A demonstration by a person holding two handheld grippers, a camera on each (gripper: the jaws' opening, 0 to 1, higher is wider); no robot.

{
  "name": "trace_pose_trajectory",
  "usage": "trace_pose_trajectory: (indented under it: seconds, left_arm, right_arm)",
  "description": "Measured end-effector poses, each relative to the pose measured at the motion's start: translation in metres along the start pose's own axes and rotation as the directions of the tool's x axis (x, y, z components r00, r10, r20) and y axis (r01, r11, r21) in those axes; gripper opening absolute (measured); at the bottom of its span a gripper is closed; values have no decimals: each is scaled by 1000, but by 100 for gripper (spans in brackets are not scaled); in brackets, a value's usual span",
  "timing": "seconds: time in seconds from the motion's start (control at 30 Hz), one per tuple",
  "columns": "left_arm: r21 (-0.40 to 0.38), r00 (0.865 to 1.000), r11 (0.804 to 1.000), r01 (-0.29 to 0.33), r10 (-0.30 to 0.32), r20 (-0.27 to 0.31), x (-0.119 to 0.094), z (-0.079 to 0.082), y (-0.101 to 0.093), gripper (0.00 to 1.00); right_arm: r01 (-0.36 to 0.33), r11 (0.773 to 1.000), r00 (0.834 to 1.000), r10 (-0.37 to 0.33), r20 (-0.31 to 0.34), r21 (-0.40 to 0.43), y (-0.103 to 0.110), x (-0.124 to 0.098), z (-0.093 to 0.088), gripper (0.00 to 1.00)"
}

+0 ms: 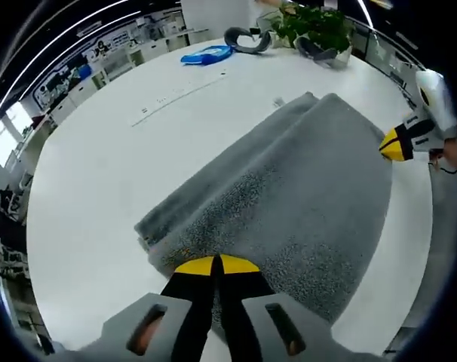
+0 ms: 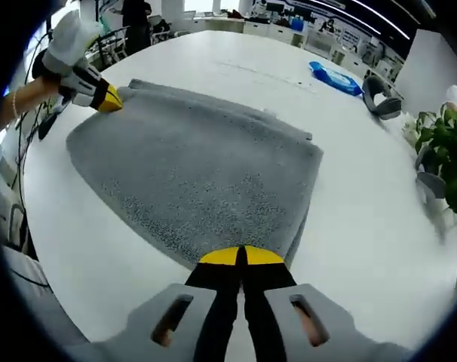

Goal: Fold the towel on the table until its edges align and the towel forms a compact rectangular stack.

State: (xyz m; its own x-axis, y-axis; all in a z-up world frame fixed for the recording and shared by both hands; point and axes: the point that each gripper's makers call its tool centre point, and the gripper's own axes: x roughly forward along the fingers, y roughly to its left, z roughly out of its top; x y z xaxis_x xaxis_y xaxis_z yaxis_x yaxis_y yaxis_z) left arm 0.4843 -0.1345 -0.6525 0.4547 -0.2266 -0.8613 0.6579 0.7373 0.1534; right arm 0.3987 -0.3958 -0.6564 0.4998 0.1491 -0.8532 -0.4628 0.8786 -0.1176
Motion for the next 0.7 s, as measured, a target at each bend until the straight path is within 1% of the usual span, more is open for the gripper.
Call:
trace_pose_trajectory:
  seconds: [0.1, 0.13, 0.23, 0.33, 0.43, 0.5, 0.57, 0.6, 0.7]
  left_arm:
    - [42, 1000, 999, -14, 14, -11, -1, -3, -5, 1]
    - [66, 1000, 998, -24, 24, -9, -2, -3, -7, 1]
    - [99, 999, 994, -47, 47, 4, -4, -6, -13, 1]
    - [131, 999, 990, -42, 40, 17, -7, -9, -21, 1]
    - [122, 1000, 992, -13, 15, -15, -11, -13, -30, 0]
    - [130, 999, 991, -13, 17, -27, -12, -15, -35, 0]
    - [148, 999, 989, -23, 29, -37, -15, -18, -42, 0]
    - [157, 998, 987, -17, 26, -55, -17, -21, -47, 0]
    - [152, 996, 988, 2, 12, -92, -23, -28, -60, 0]
  right_arm:
    - [-10, 1000, 1000, 10, -12, 6, -1, -1, -2, 0]
    - [-15, 1000, 1000, 15, -12, 14, -2, -1, -4, 0]
    - [-22, 1000, 1000, 22, -14, 15, -2, -4, -8, 0]
    - [-21, 1000, 1000, 21, -23, -8, -2, -6, -14, 0]
    - [-18, 999, 999, 16, -40, -45, -3, -10, -22, 0]
    - [-21, 998, 999, 19, -42, -58, -4, -13, -26, 0]
    - [-29, 998, 999, 27, -43, -55, -7, -15, -30, 0]
    - [-33, 998, 998, 31, -46, -52, -7, -16, -32, 0]
    - [-42, 998, 998, 40, -58, -46, -10, -19, -39, 0]
